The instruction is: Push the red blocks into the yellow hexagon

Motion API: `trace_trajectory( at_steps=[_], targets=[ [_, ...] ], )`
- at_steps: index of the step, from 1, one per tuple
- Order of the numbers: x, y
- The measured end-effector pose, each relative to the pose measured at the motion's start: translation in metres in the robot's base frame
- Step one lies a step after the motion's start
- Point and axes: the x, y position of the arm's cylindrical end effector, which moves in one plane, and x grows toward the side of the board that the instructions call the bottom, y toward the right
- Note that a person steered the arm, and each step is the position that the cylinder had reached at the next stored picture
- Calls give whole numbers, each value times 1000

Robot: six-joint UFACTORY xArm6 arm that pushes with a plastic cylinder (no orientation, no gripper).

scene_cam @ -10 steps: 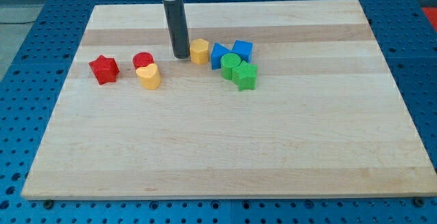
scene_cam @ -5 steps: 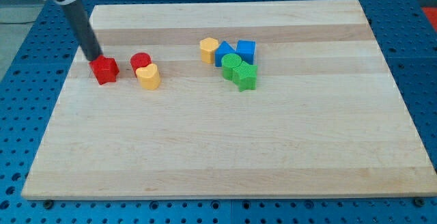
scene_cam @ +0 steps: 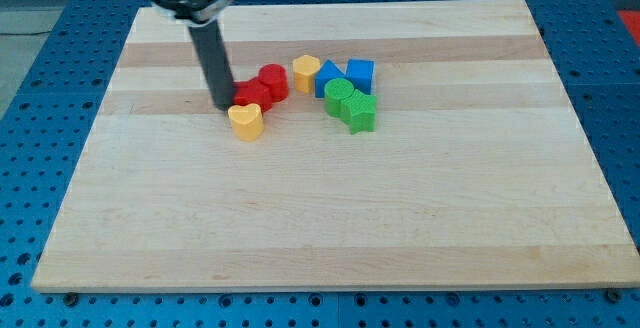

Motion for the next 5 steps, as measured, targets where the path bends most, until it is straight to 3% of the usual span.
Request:
trace_trajectory(
  at_steps=[1, 2, 3, 4, 5],
  targets=[
    [-1, 34],
    [-6, 3],
    [-41, -13],
    [-85, 24],
    [-92, 64]
  ],
)
